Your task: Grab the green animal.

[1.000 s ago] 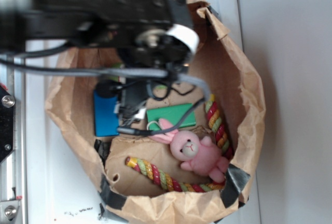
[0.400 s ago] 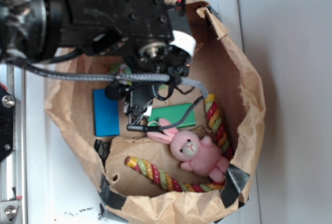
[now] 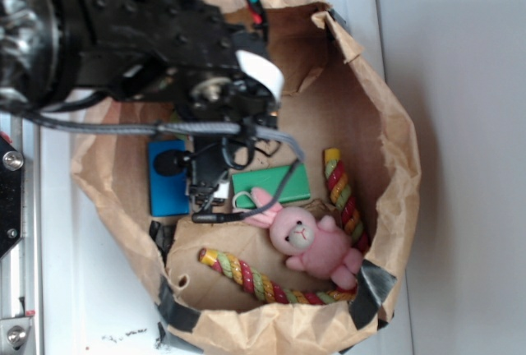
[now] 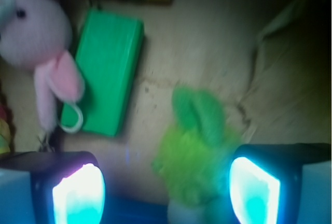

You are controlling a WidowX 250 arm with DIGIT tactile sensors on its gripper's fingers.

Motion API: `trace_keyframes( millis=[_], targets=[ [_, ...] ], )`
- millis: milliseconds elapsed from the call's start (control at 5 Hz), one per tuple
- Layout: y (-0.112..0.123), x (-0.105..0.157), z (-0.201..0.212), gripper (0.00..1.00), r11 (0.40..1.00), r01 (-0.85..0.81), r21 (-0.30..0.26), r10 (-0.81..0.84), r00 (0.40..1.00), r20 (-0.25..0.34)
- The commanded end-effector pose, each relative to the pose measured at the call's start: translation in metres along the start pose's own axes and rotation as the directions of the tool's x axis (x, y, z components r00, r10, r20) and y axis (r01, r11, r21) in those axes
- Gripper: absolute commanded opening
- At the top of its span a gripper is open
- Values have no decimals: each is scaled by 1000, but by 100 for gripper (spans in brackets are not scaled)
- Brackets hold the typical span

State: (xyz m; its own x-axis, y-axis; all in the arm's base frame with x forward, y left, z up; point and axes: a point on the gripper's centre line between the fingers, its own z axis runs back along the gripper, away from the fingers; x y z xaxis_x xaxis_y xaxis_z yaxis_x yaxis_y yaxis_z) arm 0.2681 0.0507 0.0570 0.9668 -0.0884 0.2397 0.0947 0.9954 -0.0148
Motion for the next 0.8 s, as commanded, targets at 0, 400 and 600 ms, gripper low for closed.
trace_keyframes(
  millis=[0,400,600],
  targets=[
    [12,20,0,100,999,-15,53,12,998,67],
    [26,28,-10,100,997,-16,82,10,998,65],
    [32,34,-14,100,995,-30,92,24,998,65]
  ],
)
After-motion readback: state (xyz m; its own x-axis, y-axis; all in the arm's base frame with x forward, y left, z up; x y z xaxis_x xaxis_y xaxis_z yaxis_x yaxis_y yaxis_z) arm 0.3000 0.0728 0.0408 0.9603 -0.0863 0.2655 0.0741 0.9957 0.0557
